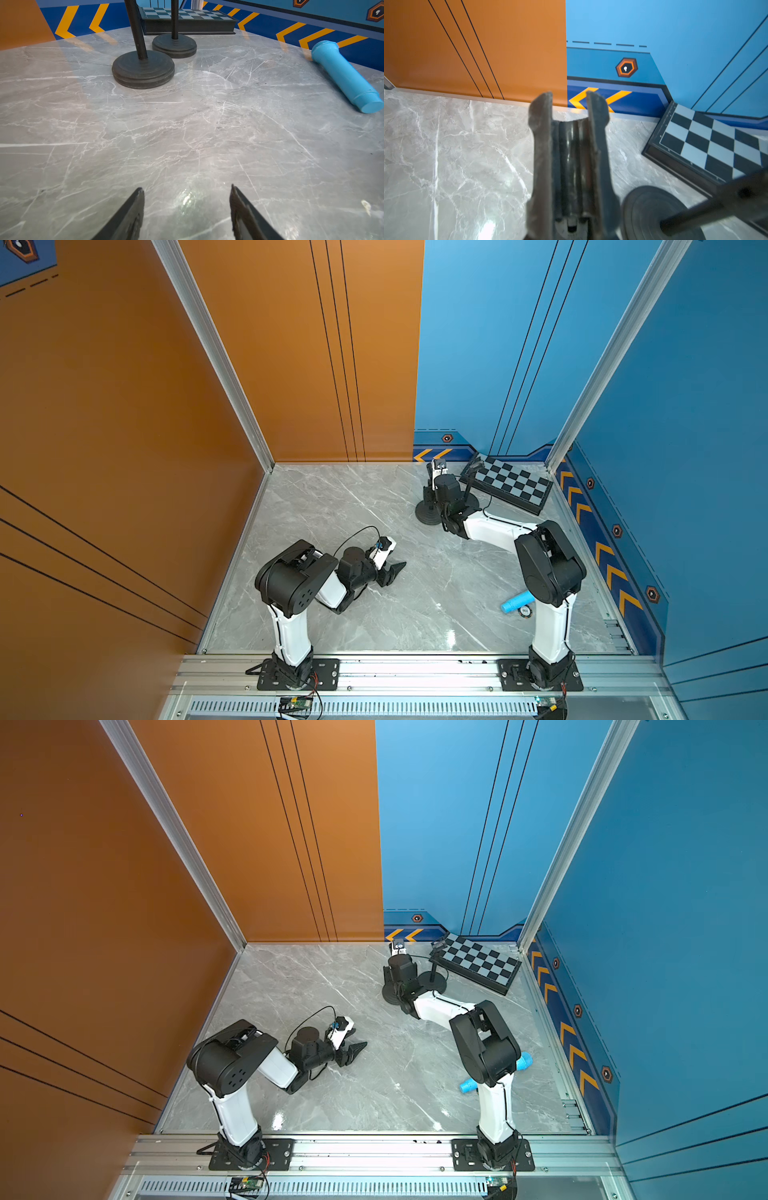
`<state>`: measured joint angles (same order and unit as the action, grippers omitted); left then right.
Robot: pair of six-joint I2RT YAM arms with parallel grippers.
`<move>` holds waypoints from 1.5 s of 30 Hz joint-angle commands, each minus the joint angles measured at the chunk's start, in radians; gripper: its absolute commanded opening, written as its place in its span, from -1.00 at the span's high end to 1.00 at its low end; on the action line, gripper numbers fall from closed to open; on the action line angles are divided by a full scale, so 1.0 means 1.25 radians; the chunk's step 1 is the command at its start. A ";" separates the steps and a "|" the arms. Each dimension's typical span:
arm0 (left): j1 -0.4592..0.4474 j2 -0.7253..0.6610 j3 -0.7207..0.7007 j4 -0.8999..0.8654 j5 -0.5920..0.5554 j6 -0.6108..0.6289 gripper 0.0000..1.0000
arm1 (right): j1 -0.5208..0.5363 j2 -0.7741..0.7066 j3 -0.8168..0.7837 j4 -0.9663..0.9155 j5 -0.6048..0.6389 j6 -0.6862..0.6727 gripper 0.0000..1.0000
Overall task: Assemble a microphone stand
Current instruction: Place the microphone stand at the center of the board.
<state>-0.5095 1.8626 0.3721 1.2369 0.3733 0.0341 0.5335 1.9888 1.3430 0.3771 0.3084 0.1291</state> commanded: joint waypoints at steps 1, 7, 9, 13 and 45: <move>0.006 -0.008 -0.011 -0.002 -0.011 0.008 -0.33 | 0.001 0.002 0.039 0.052 -0.038 -0.015 1.00; 0.007 -0.004 -0.011 -0.002 -0.012 0.005 -0.33 | 0.004 0.008 0.035 0.033 -0.047 -0.032 0.90; 0.007 -0.002 -0.012 -0.002 -0.012 0.004 -0.34 | 0.005 0.012 0.033 0.031 -0.048 -0.047 0.90; 0.008 -0.008 -0.015 -0.002 -0.017 0.003 -0.34 | 0.004 0.028 0.028 0.031 -0.051 -0.052 0.91; 0.013 -0.191 -0.060 -0.024 -0.164 -0.045 -0.97 | -0.002 -0.384 -0.324 -0.045 -0.234 -0.065 -1.00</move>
<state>-0.5030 1.6619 0.3138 1.2289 0.2356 -0.0166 0.5255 1.6108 0.9977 0.3595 0.0654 0.0517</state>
